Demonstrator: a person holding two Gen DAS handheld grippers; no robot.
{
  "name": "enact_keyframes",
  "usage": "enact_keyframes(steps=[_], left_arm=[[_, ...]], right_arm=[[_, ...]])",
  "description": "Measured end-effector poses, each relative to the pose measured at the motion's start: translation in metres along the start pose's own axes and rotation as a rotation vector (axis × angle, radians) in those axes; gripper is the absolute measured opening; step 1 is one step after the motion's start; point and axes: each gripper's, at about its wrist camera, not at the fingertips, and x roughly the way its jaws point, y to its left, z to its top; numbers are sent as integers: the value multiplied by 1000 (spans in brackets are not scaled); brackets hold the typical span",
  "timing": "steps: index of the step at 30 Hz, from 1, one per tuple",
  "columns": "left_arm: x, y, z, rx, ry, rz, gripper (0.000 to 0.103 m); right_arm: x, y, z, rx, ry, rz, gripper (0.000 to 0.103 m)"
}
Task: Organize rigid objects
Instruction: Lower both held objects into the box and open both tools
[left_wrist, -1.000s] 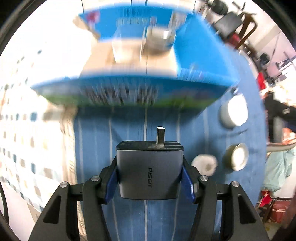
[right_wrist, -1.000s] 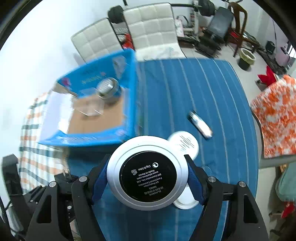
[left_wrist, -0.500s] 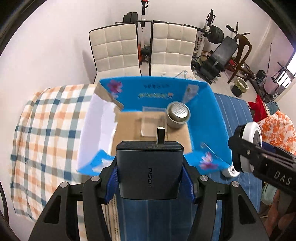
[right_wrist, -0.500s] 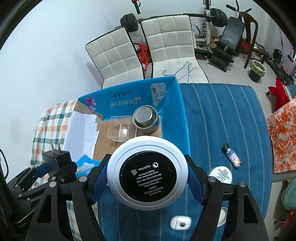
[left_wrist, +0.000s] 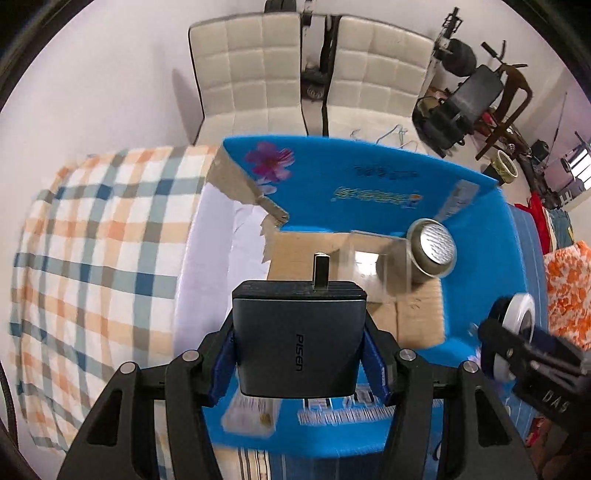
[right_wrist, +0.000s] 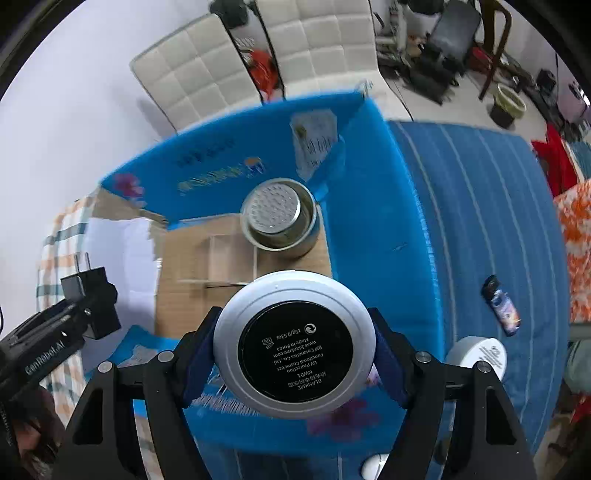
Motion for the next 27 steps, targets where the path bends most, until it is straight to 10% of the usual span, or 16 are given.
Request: enact_keyframes(steps=[16, 27], left_arm=[[85, -29, 47, 137, 170, 18, 56], [121, -6, 56, 57, 300, -22, 57]], right_arm=[[84, 15, 30, 9, 163, -47, 77], [110, 20, 36, -3, 240, -76, 77]])
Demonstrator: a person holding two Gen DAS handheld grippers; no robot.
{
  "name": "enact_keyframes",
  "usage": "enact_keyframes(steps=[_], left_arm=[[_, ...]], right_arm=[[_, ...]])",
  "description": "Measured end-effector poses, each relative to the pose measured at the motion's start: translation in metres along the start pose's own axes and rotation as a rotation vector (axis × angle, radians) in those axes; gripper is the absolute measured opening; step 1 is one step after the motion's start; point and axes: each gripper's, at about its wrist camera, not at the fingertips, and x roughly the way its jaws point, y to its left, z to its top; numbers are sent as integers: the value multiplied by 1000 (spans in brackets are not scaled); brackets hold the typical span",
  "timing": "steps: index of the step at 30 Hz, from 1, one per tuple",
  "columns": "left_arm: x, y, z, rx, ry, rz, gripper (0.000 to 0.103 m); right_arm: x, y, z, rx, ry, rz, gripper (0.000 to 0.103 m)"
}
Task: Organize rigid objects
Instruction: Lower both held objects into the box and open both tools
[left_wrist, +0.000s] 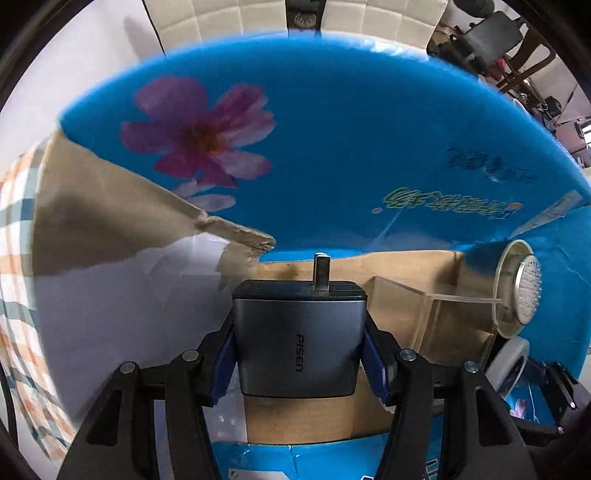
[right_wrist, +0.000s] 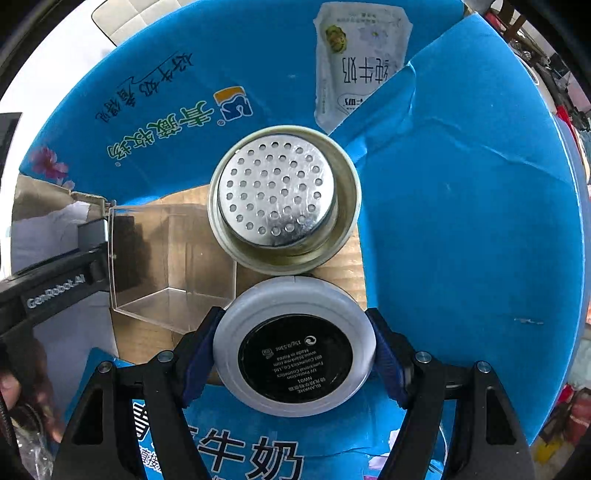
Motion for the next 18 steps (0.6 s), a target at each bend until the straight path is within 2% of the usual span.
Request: enact_keyframes(steps=[4, 10, 18], left_arm=[[1, 3, 0, -33, 5, -26, 58], [-2, 3, -1, -29, 40, -22, 59], [-23, -1, -2, -13, -5, -10, 64]], right_arm=[[-1, -2, 7, 8, 15, 2, 77], [-4, -2, 14, 9, 36, 3, 78], [-6, 8, 7, -42, 26, -32, 87]])
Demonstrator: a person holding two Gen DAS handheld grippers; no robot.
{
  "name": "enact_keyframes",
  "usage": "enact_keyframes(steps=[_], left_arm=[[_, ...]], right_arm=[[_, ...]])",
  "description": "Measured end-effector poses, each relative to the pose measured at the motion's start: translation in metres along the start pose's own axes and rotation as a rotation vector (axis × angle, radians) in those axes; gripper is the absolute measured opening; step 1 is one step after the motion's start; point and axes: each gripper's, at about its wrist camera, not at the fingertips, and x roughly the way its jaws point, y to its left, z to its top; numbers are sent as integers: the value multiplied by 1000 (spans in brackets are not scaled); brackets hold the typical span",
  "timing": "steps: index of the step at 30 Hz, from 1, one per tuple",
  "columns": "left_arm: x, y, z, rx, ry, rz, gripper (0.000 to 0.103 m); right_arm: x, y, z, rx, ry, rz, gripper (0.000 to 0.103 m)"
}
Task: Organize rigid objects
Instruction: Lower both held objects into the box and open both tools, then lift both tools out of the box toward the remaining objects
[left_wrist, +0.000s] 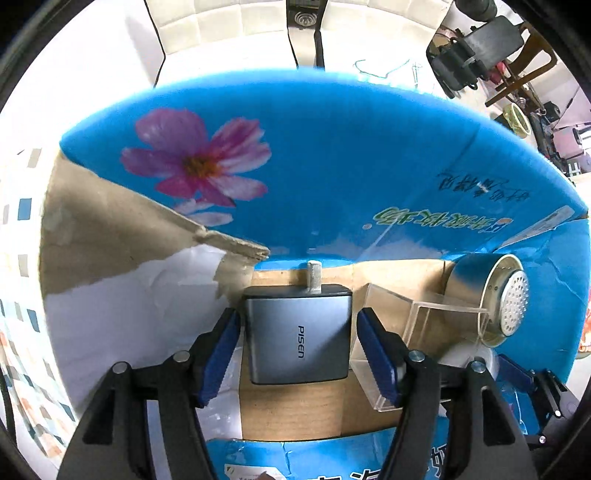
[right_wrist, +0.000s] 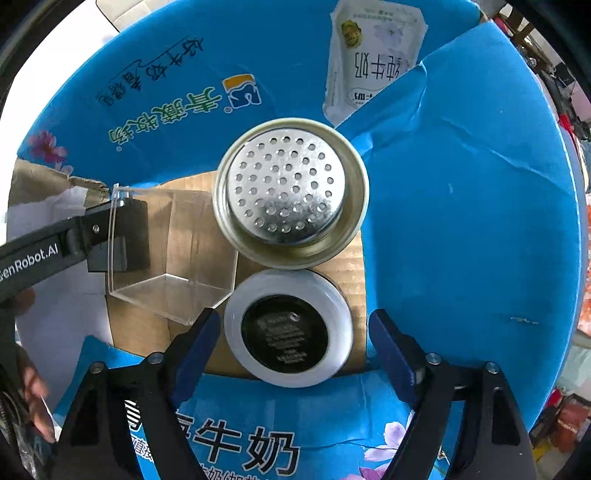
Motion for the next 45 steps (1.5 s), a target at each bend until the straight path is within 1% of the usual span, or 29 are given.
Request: enact_keyframes(steps=[3, 4, 5, 6, 8, 11, 12, 14, 18, 22, 27, 30, 34, 37, 38, 41, 45], left_arm=[[-7, -1, 4, 5, -12, 4, 69], [-7, 0, 1, 5, -14, -10, 74], [-6, 1, -1, 5, -19, -6, 75], [-10, 0, -3, 10, -33, 7, 77], [-16, 0, -5, 14, -45, 11, 81], [-24, -1, -8, 17, -58, 30, 94], [-27, 1, -11, 22, -67, 33, 103], [-36, 5, -19, 15, -77, 19, 103], [-54, 12, -36, 14, -126, 39, 103], [-74, 8, -60, 21, -180, 63, 103], [-93, -10, -88, 17, -245, 75, 103], [-111, -21, -112, 9, -277, 75, 103], [-125, -48, -129, 14, -311, 69, 103], [-132, -74, -147, 36, -329, 64, 103], [-131, -84, -153, 43, -331, 65, 103], [-125, -111, -174, 77, -310, 62, 103], [-87, -151, -200, 125, -225, 47, 103]], right_arm=[[-5, 2, -4, -14, -4, -8, 91], [-7, 2, -5, -18, -6, -15, 92], [-10, 3, -6, -28, -12, -25, 95], [-13, 3, -8, -34, -17, -19, 102], [-18, 7, -12, -36, -19, -2, 103], [-25, 11, -22, -50, -46, -19, 103], [-29, 11, -24, -50, -52, -22, 103], [-37, 10, -29, -56, -72, -21, 103], [-58, 9, -45, -79, -124, -11, 103], [-84, 7, -62, -111, -185, -2, 103], [-121, -5, -88, -132, -249, 23, 103], [-138, -23, -104, -122, -271, 44, 103], [-160, -62, -134, -100, -293, 56, 103], [-162, -92, -153, -73, -291, 62, 103], [-162, -108, -163, -58, -287, 52, 103], [-151, -148, -185, -9, -263, 34, 103], [-121, -201, -217, 75, -215, 32, 103]])
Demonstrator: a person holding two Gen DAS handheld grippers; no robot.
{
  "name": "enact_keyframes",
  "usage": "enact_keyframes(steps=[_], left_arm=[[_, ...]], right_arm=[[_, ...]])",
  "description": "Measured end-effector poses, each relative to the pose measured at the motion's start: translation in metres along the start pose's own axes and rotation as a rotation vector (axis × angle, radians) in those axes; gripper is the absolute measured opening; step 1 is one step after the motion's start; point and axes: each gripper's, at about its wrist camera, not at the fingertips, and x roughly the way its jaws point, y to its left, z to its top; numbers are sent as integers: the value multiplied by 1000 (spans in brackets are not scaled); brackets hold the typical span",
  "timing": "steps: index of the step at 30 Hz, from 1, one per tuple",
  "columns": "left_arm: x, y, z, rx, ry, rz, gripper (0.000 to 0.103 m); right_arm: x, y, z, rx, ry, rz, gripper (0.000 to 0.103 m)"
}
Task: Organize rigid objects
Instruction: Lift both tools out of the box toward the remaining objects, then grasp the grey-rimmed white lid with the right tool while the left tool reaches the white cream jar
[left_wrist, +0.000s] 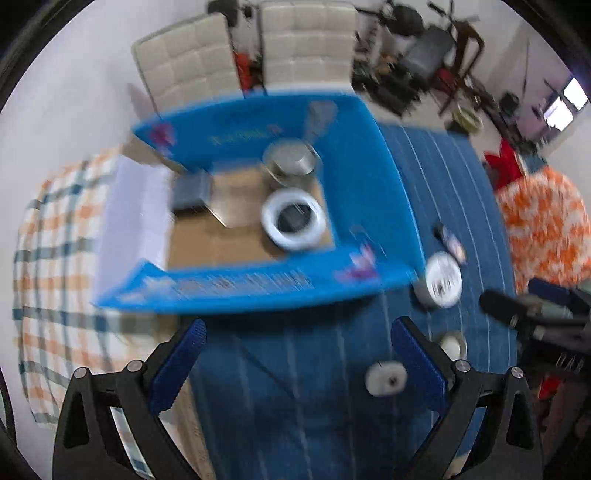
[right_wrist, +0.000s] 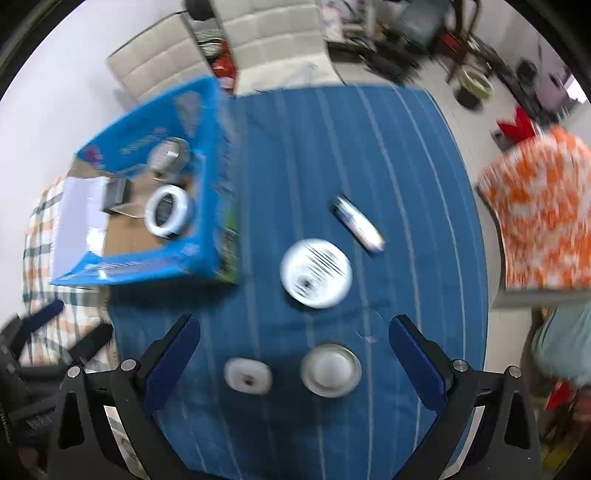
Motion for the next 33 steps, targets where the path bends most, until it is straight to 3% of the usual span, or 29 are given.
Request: enact_keyframes(steps=[8, 16, 19, 22, 26, 28, 30, 33], left_arm=[[80, -72, -45, 82, 161, -8, 103], [100, -111, -33, 84, 130, 18, 103], [103, -122, -22, 66, 131, 13, 103], [107, -128, -24, 78, 148, 60, 103], [120, -127, -42, 114, 210, 136, 103], [125, -124, -51, 122, 233, 160, 103], [129, -119, -57, 117, 253, 176, 103], [130, -117, -61, 106, 261, 186, 103]], right_arm=[[59, -64, -47, 116, 105, 48, 103], [71, -92, -23, 143, 71, 93, 99], [71, -104, -31, 142, 88, 110, 99], [86, -97, -46, 108, 147, 138, 98], [112, -77, -61, 89, 213, 168, 79], [120, -71, -63, 93, 222, 179, 78], [129, -62, -64, 65, 218, 140, 71], [131, -58, -66, 28, 210, 100, 71]])
